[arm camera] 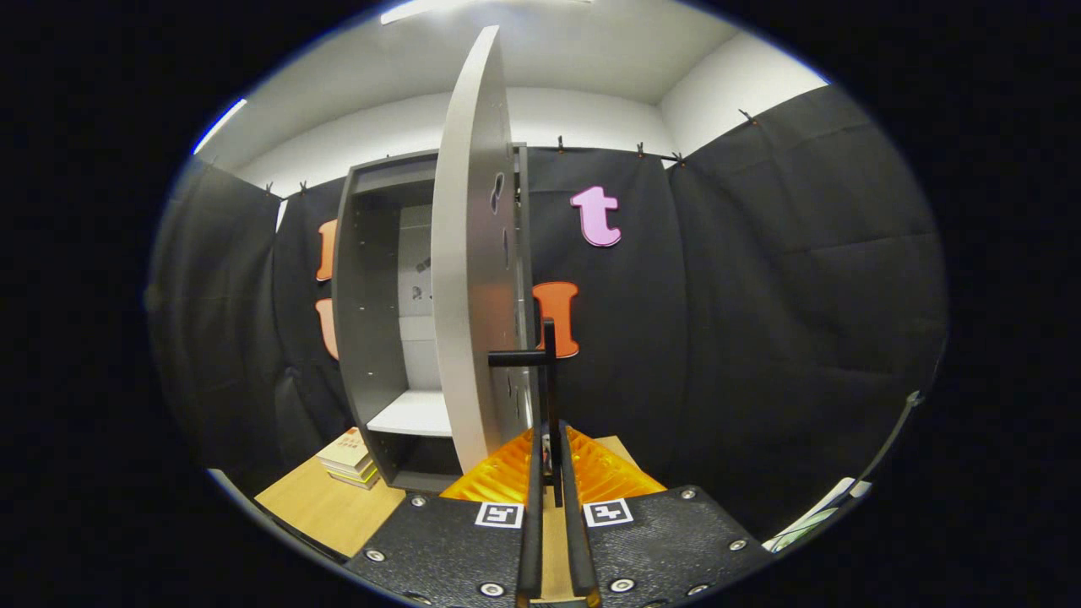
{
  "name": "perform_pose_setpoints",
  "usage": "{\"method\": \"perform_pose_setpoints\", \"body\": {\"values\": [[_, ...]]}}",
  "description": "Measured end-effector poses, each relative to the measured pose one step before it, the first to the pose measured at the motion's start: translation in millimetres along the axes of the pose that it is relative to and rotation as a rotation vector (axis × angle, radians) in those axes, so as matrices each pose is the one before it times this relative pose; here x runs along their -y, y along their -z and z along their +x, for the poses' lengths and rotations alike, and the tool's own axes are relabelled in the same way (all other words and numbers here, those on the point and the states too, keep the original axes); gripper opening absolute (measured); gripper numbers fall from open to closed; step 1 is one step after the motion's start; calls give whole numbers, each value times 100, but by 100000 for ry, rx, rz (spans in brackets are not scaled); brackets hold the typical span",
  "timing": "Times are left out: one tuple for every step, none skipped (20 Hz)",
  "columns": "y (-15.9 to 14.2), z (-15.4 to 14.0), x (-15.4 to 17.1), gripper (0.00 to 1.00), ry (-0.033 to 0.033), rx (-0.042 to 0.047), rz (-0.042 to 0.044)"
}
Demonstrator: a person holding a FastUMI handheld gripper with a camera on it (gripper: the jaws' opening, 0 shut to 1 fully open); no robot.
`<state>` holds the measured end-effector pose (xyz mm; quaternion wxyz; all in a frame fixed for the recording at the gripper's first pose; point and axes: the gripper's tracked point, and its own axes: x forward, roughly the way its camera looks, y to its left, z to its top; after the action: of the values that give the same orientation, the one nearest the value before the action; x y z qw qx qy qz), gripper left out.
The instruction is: Open the shoe cabinet door, grab the shoes and put them into the shoe cabinet, then close the shoe cabinet door.
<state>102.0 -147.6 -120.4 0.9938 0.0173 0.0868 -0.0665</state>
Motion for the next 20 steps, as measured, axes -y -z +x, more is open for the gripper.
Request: {"method": "perform_pose_setpoints", "body": {"values": [[28, -91, 426, 12, 2887, -40, 2], [-13, -130, 468, 12, 2901, 3, -194], [-94, -127, 437, 12, 3186, 191, -354], [-190, -277, 549, 12, 2650, 548, -167], [-243, -156, 12, 12, 1623, 519, 153], [-77, -214, -112, 12, 853, -136, 385], [-33, -341, -118, 12, 1014, -396, 605], [-74, -511, -303, 12, 375, -413, 463], [-195, -370, -340, 12, 836, 232, -267], [-130, -464, -354, 12, 1144, 525, -999], [-112, -339, -109, 12, 2888, 496, -1757], [-57, -577, -733, 12, -352, 308, -470], [-54, -587, -953, 12, 381, 405, -110], [-59, -595, -795, 12, 50, 292, -101], [169, -333, -1158, 12, -894, -210, -524], [391, -406, -1087, 12, -989, -656, -703], [664, -404, -1185, 12, -1244, -775, -653], [555, -272, -1131, 12, -1073, -1087, -112], [583, -50, -1209, 12, -1434, -1274, 304], [635, -83, -1101, 12, -1648, -1471, 255]]}}
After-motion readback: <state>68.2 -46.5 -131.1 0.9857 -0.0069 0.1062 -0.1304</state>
